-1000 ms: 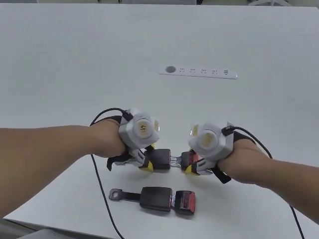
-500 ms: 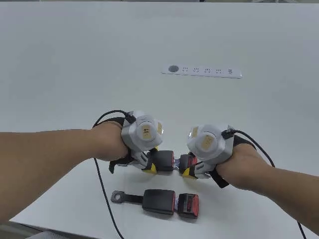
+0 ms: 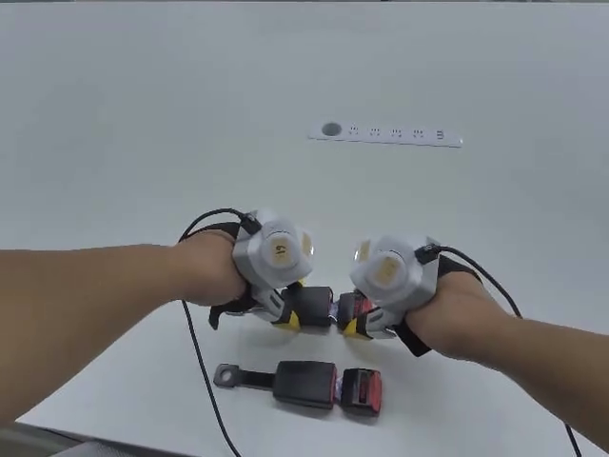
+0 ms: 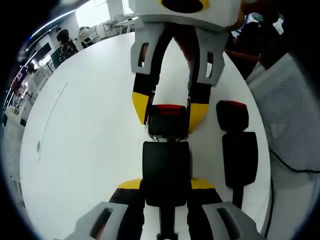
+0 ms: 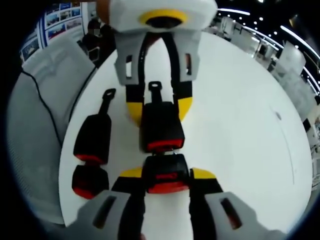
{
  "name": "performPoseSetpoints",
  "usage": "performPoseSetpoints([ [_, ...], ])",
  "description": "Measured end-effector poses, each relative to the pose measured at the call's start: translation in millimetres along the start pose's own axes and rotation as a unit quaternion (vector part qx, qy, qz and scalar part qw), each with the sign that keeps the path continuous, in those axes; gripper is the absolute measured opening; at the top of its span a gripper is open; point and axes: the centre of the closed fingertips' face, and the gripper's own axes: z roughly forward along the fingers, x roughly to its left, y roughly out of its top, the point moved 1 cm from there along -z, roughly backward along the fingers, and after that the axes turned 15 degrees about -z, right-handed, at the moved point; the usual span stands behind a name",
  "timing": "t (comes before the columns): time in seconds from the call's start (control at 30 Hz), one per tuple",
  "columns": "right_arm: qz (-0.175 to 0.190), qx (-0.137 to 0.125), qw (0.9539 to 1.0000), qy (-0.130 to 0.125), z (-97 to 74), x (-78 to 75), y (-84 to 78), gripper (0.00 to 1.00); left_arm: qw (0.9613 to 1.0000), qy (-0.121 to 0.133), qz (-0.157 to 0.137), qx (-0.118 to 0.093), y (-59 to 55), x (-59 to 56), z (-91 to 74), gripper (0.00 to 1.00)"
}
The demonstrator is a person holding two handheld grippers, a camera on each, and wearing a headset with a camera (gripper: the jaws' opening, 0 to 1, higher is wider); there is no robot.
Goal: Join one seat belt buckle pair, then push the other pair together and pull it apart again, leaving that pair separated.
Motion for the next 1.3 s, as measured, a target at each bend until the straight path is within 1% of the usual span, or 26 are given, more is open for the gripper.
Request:
performPoseSetpoints([
  [0.17, -0.003, -0.002, 1.0000, 0.000, -0.6, -0.1, -0.4, 0.32, 1.0000, -0.002, 0.000, -0.006, 0.3, -0.1, -0.3, 0.33],
  [0.33, -0.012, 0.007, 0.9999, 0.000, -2.1, -1.2, -4.3, 0.32, 0.9999, -0.003, -0.002, -0.012, 0.9, -1.0, -0.6, 0.33],
  [0.4, -0.011, 0.009, 0.9999, 0.000, -4.4, -0.7, -8.1, 0.32, 0.9999, -0.004, -0.001, -0.011, 0.7, -0.7, -0.4, 0.33],
  [0.57, -0.006, 0.010, 0.9999, 0.001, -5.6, 0.3, -11.0, 0.32, 0.9999, -0.004, 0.000, -0.010, 0.7, -0.7, -0.2, 0.33],
  [0.6, -0.011, 0.012, 0.9999, 0.004, -6.7, 0.3, -12.8, 0.33, 0.9999, -0.005, 0.000, -0.010, 0.6, -0.8, -0.3, 0.33],
  [0.67, -0.012, 0.008, 0.9999, 0.007, -8.8, -0.8, -16.7, 0.33, 0.9999, -0.005, 0.000, -0.009, 0.7, -1.0, -0.1, 0.33],
  [0.7, -0.007, -0.001, 0.9999, 0.011, -9.7, -0.5, -16.5, 0.33, 1.0000, -0.004, 0.001, -0.008, 0.8, -1.0, 0.1, 0.33],
  [0.8, -0.007, 0.003, 0.9999, 0.014, -11.8, 1.1, -18.8, 0.33, 1.0000, -0.004, 0.003, -0.003, 1.5, -2.0, 0.3, 0.33],
  [0.93, -0.003, 0.005, 1.0000, 0.007, -18.7, 4.3, -29.6, 0.34, 1.0000, -0.004, 0.006, 0.000, 2.0, -3.1, 0.2, 0.33],
  [1.03, 0.018, 0.004, 0.9998, 0.002, -26.6, 6.7, -40.9, 0.34, 1.0000, -0.005, 0.007, -0.001, 2.4, -4.1, -0.2, 0.34],
  [1.2, 0.007, 0.015, 0.9999, -0.002, -38.8, 14.6, -58.8, 0.34, 1.0000, -0.004, 0.003, -0.002, 3.1, -4.3, -0.7, 0.34],
  [1.3, 0.013, 0.021, 0.9997, -0.006, -46.4, 16.3, -70.4, 0.34, 1.0000, -0.002, 0.000, -0.002, 3.1, -3.8, -0.7, 0.34],
])
